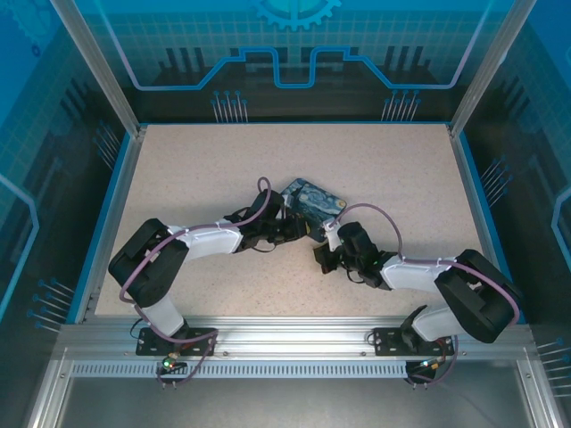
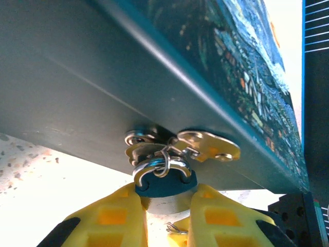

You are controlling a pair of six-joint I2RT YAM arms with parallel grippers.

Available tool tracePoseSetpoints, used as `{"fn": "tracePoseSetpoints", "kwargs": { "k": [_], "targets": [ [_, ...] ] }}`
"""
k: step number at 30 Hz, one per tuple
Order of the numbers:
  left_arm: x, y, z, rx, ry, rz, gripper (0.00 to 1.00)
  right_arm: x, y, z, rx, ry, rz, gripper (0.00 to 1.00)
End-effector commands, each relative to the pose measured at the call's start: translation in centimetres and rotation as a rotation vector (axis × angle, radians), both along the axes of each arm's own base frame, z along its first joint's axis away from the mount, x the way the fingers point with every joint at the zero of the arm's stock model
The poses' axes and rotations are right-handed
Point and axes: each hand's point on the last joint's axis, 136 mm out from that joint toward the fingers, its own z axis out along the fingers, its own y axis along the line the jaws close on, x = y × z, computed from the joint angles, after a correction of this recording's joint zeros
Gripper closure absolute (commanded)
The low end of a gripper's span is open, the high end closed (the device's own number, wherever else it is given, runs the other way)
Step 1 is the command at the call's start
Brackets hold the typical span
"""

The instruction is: Unlock a padlock with a key

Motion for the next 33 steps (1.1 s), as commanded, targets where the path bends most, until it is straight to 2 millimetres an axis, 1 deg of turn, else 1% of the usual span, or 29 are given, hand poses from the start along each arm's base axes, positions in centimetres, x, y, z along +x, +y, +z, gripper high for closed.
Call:
{"fn": "tracePoseSetpoints", "kwargs": {
  "k": [1, 6, 13, 21, 26, 33],
  "targets": [
    [0.4, -1.4, 3.0, -0.106, -0.027, 0.000, 0.97, 1.4, 0.8, 1.7, 0.007, -0.089, -0.001, 1.00],
    [0.5, -1.2, 2.9, -0.113, -0.021, 0.018, 0.98, 1.8, 0.6, 2.4, 0.014, -0.115, -0.030, 1.00],
    [0.4, -1.4, 2.7, -0.126, -0.011, 0.019, 0.98, 2.2, 0.4, 2.7, 0.021, -0.126, -0.053, 1.00],
    [0.4, -1.5, 2.5, -0.132, -0.003, 0.025, 0.99, 2.5, 0.1, 4.0, 0.051, -0.158, -0.089, 1.00],
    [0.4, -1.5, 2.4, -0.135, 0.000, 0.027, 0.99, 2.8, -0.3, 4.0, 0.034, -0.160, -0.111, 1.00],
    [0.3, -1.6, 2.3, -0.138, 0.003, 0.024, 0.99, 3.0, -0.3, 3.7, 0.031, -0.153, -0.124, 1.00]
  ]
}}
